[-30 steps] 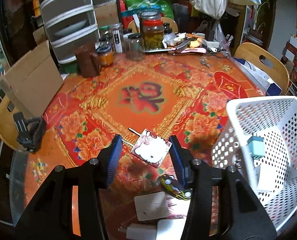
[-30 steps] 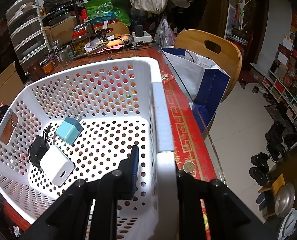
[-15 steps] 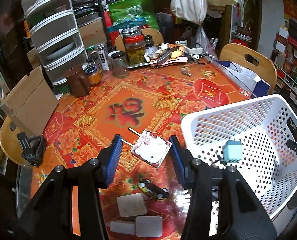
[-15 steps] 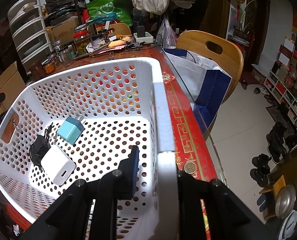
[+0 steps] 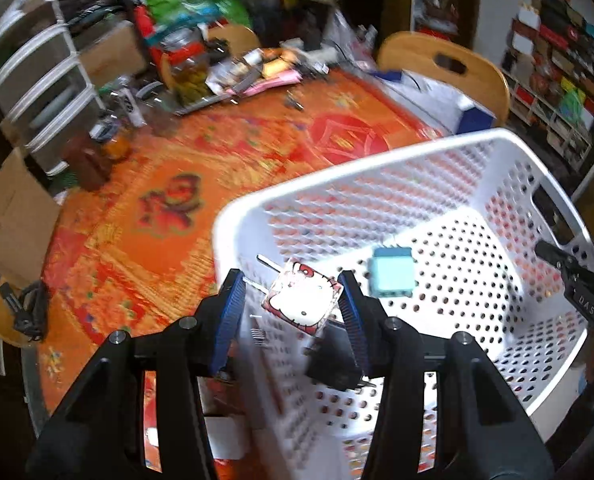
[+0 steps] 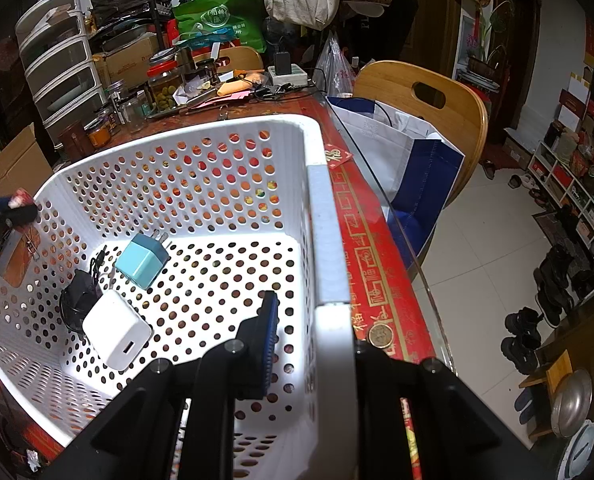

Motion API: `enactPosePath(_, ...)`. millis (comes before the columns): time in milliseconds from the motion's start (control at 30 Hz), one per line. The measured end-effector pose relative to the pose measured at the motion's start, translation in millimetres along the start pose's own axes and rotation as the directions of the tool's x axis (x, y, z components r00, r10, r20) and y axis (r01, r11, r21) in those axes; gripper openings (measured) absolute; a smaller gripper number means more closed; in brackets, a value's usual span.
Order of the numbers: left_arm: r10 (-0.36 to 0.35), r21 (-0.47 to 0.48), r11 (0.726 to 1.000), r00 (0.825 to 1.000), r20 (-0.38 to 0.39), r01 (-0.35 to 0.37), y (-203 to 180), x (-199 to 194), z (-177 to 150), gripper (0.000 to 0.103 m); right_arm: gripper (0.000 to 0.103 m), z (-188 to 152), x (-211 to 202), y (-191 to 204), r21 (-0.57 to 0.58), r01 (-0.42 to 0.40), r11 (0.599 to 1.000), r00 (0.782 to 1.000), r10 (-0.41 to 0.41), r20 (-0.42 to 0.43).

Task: Organize rigid objects
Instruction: 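Carry the Hello Kitty card into the basket and release it, then grasp the white charger with prongs on the table with the left tool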

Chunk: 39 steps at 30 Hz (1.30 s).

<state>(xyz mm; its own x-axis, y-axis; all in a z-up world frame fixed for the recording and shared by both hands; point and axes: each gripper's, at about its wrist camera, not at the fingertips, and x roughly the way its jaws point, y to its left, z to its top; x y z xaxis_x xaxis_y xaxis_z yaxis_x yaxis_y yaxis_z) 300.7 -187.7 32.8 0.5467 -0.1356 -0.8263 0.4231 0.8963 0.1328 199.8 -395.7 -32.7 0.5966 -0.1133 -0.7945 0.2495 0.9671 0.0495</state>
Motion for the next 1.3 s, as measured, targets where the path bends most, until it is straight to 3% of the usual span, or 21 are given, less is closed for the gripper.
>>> enactPosePath(400,-0.042,0.142,0.988,0.985,-0.166,0.066,-71.0,41.7,8.0,0.046,0.016,0.4,0.5,1.5,0.001,-0.002,1.0,1.0,0.002,0.001)
enactPosePath(500,-0.105,0.144,0.98,0.974,-0.199,0.135,-79.4,45.9,7.5,0.046,0.016,0.8,0.5,2.6,0.0,-0.003,1.0,1.0,0.003,0.001)
enactPosePath(567,-0.111,0.151,0.978,0.972,-0.207,0.144,-83.9,47.4,8.5,0.049,0.016,0.8,0.6,2.8,0.0,-0.003,1.0,1.0,0.003,0.0)
enactPosePath(667,-0.094,0.166,0.979,0.983,-0.156,0.12,-83.8,37.7,10.2,0.071,0.017,0.8,0.9,3.8,-0.003,-0.002,1.0,1.0,0.002,-0.002)
enactPosePath(800,-0.087,0.107,0.99,0.995,-0.038,0.091,-49.9,0.4,2.5,0.076,0.017,0.4,1.6,6.3,-0.003,-0.004,1.0,1.0,0.004,-0.003)
enactPosePath(867,-0.105,0.058,0.993,0.994,0.024,0.104,-19.0,-26.1,-9.3,0.083,0.017,0.4,1.5,5.8,-0.003,-0.003,1.0,1.0,0.003,-0.003)
enactPosePath(900,-0.098,0.024,0.995,0.993,0.063,0.096,2.1,-41.4,-20.4,0.094,0.017,0.3,1.8,6.6,-0.003,-0.003,1.0,1.0,0.003,-0.004)
enactPosePath(933,-0.079,-0.004,0.997,0.993,0.091,0.08,19.9,-52.1,-29.6,0.103,0.016,0.0,2.1,7.6,-0.003,-0.002,1.0,1.0,0.002,-0.006)
enactPosePath(1000,0.001,-0.085,0.996,0.99,0.139,0.011,59.8,-69.8,-57.0,0.103,0.017,-0.6,2.4,8.4,-0.003,-0.003,1.0,1.0,0.003,-0.006)
enactPosePath(1067,0.072,-0.162,0.985,0.992,0.107,-0.054,93.1,-67.8,-86.7,0.103,0.016,-0.5,2.3,7.7,-0.002,-0.003,1.0,1.0,0.003,-0.005)
enactPosePath(1133,0.097,-0.214,0.973,0.993,0.063,-0.081,113.3,-55.2,-110.5,0.103,0.016,0.0,2.8,6.6,0.0,-0.005,1.0,1.0,0.005,-0.004)
enactPosePath(1300,0.014,-0.33,0.944,0.999,-0.029,-0.023,141.6,-9.1,-170.4,0.103,0.016,0.2,3.0,6.2,0.001,-0.005,1.0,1.0,0.005,-0.005)
